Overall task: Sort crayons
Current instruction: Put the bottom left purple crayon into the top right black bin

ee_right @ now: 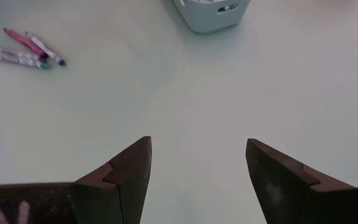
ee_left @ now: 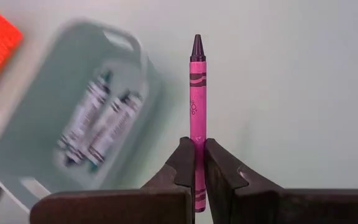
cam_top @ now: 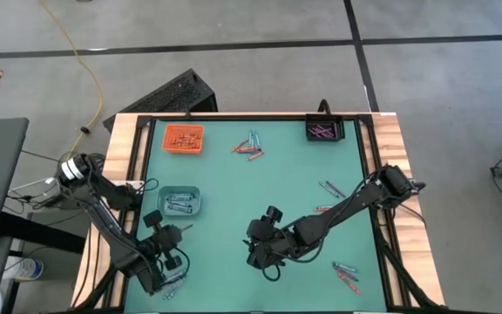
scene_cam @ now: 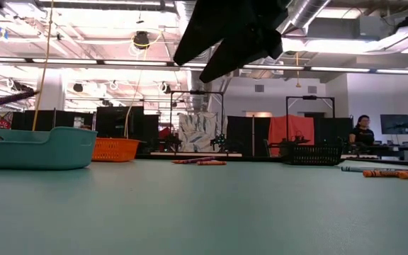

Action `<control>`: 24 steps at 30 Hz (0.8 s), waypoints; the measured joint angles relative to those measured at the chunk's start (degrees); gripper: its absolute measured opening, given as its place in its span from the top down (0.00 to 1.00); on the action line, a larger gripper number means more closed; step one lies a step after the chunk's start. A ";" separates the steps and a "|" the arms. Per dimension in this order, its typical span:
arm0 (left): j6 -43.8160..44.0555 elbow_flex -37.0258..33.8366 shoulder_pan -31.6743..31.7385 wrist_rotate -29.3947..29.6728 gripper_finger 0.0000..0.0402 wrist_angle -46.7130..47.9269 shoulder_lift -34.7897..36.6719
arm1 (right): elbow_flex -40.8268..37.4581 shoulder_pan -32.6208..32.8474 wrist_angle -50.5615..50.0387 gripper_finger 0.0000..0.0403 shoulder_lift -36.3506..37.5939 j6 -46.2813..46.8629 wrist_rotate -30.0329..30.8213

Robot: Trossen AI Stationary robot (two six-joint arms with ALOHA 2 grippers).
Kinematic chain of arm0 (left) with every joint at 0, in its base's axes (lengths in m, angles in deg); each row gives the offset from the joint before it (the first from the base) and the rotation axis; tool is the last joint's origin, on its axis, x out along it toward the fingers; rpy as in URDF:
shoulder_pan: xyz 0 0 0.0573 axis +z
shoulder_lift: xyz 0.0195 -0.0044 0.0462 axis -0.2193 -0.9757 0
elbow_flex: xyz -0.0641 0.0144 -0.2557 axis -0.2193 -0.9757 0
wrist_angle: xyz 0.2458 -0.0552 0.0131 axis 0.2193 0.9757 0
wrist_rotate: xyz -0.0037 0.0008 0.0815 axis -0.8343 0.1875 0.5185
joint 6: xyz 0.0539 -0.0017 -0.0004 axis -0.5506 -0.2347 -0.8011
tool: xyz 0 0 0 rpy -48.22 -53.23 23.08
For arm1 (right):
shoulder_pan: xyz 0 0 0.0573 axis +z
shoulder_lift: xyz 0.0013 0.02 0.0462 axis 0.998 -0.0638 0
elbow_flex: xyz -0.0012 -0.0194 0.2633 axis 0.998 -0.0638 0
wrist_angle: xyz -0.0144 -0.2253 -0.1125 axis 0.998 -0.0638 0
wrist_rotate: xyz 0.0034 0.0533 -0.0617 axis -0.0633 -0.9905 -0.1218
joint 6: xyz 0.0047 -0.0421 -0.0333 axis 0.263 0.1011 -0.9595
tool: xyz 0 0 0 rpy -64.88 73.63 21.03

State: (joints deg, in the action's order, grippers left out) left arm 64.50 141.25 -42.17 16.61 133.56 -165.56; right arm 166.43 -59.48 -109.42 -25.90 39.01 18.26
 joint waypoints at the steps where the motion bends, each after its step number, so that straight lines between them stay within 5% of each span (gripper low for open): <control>1: -0.71 0.04 0.27 1.07 1.00 0.03 0.59 | 0.00 -0.09 0.64 0.37 0.00 0.00 -0.01; 12: -10.59 0.11 4.38 8.34 1.00 -0.63 3.44 | 0.00 -0.16 1.78 0.37 -0.13 -3.39 -0.30; 24: -28.21 0.11 15.72 6.54 1.00 -0.55 3.91 | 0.00 0.39 -7.22 0.37 -0.14 -10.74 -1.79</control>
State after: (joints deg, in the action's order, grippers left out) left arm 36.29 141.36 -26.45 23.15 133.01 -161.65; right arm 166.43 -59.10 -116.64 -26.04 28.27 16.48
